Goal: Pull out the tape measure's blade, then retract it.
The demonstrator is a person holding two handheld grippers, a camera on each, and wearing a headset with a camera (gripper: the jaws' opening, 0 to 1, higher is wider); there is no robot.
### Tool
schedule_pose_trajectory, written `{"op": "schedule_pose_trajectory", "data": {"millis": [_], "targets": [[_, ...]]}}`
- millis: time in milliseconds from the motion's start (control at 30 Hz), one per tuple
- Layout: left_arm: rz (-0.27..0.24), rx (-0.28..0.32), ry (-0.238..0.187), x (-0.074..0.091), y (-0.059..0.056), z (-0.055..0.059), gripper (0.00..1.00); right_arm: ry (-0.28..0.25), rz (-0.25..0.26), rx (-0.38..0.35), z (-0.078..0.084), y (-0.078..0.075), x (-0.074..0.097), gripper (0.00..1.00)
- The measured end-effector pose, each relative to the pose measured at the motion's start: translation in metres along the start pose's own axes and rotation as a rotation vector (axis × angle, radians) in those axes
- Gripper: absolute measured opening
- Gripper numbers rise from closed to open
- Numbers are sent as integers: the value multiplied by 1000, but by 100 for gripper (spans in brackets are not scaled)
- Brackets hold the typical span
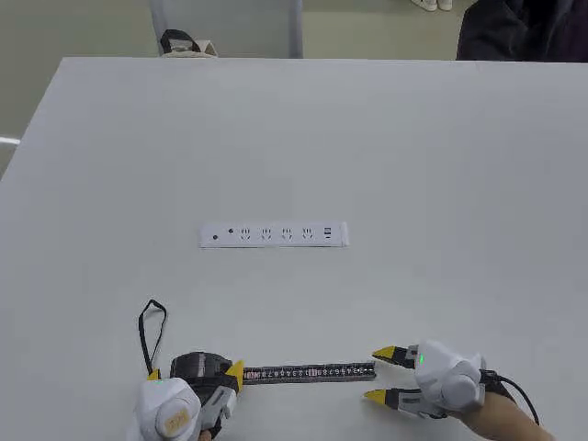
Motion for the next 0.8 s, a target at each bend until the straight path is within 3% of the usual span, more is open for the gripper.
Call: {"op": "schedule_pose_trajectory", "data": {"millis": [133,433,800], "targets": [[-5,4,-3,-2,4,1,76,6,-47,24,2,-2,-2,28],[3,9,1,-1,-2,0,74,5,-122,66,6,-6,-5,21],[7,12,6,-3,0,1,74,-24,-153,87,11,-9,-9,16]]}}
Point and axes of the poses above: the centre of the closed fingertips' face, and the gripper's own axes: x roughly backward along the fingers, y roughly to its left, z roughly out of its underside, the point moved 3 cm from there along x, roughly backward along the fingers, and after that the axes turned 6 degrees about x, right-handed, at the moved point
